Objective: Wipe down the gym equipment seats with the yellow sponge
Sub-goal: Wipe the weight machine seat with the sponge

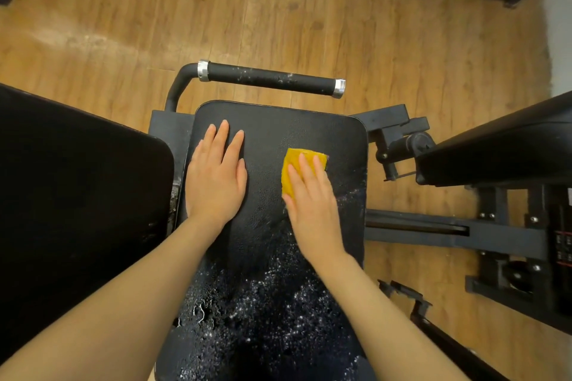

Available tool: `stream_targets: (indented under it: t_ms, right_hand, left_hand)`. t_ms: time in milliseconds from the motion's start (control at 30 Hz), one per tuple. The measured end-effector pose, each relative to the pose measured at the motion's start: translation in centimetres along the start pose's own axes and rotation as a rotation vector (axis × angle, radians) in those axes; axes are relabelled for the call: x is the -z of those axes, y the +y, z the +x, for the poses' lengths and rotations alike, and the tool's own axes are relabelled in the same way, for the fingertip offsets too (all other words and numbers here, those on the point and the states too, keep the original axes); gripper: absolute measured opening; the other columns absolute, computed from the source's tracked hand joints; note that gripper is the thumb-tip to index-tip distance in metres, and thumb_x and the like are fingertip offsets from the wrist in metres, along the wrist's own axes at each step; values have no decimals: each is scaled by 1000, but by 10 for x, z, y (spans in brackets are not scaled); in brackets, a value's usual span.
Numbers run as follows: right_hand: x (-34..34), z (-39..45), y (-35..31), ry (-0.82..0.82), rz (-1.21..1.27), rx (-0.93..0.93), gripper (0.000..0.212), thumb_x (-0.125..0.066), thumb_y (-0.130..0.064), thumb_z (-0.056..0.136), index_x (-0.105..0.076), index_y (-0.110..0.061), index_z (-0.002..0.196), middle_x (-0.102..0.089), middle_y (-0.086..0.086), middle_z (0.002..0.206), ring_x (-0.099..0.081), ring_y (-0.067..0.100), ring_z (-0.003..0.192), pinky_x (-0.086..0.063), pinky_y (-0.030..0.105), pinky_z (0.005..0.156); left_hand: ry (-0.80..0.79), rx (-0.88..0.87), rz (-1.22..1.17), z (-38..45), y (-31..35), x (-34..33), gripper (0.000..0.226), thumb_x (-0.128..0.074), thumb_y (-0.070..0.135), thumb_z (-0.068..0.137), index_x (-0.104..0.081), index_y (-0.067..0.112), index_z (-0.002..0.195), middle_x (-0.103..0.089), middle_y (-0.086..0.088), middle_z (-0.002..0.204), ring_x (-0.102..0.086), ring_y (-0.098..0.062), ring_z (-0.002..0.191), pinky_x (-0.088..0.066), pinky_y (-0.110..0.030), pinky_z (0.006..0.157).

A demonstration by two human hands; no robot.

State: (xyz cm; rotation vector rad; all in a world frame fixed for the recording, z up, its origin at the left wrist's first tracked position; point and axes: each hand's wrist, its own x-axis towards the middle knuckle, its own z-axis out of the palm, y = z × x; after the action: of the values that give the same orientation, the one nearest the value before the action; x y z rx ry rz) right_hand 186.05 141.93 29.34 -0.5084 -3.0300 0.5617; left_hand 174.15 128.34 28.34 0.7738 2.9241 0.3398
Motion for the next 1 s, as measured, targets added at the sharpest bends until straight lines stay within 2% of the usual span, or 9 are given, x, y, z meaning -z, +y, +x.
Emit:
stream_targets:
  t_ms: [67, 233, 333, 500, 600, 767, 1000]
  right_hand:
    - [5, 8, 23, -20, -24, 57, 53, -64, -18, 87, -47, -7, 137, -41, 11, 147, -30, 31, 140, -25, 45, 114]
    - [21, 49, 56, 60, 39, -280, 51, -53, -18, 95, -39, -10, 143, -31, 9, 153, -18, 28, 145, -20, 44, 118]
    - [9, 28, 36, 100, 108, -287, 48, -53, -16, 94, -43, -9, 140, -31, 10, 153, -18, 30, 145, -21, 43, 118]
    - [-3, -46, 14, 43, 110, -275, 48, -52, -23, 95, -43, -11, 140, -31, 7, 153, -18, 27, 145, -21, 41, 116]
    - [2, -21, 34, 55, 153, -276, 46, -46, -25, 97, -43, -9, 140, -29, 7, 154, -16, 27, 145, -18, 40, 117]
    - [16, 32, 56, 111, 192, -354, 49, -47, -24, 98, -36, -10, 144, -25, 6, 156, -9, 25, 147, -13, 36, 117]
    - [3, -72, 29, 80, 253, -436, 51, -40, -28, 99, -31, -16, 147, -18, -3, 158, 0, 14, 147, -11, 34, 118]
  left_hand:
    - [0, 1, -8, 0, 0, 0, 47, -41, 25, 98, -39, 16, 144, -31, -10, 154, -24, -28, 144, -25, -43, 115]
    - [0, 2, -7, 0, 0, 0, 47, -40, 25, 98, -38, 16, 144, -30, -10, 154, -23, -28, 144, -24, -43, 115]
    - [-3, -1, -10, 0, 1, 0, 47, -40, 25, 98, -38, 15, 144, -30, -11, 154, -23, -29, 144, -24, -44, 115]
    - [3, 1, -21, 0, 1, 0, 47, -40, 25, 99, -38, 16, 145, -30, -10, 155, -23, -28, 144, -24, -44, 115]
    - [15, -5, -23, 0, 0, -1, 47, -40, 25, 99, -38, 16, 145, -29, -10, 155, -22, -28, 144, -24, -44, 115]
    - [20, -11, -18, 0, -1, -2, 47, -40, 25, 99, -38, 15, 144, -29, -10, 155, -22, -29, 144, -23, -44, 116]
    - [25, -13, -18, -1, 0, -1, 47, -40, 24, 99, -38, 15, 144, -29, -11, 154, -23, -29, 144, -24, -44, 115]
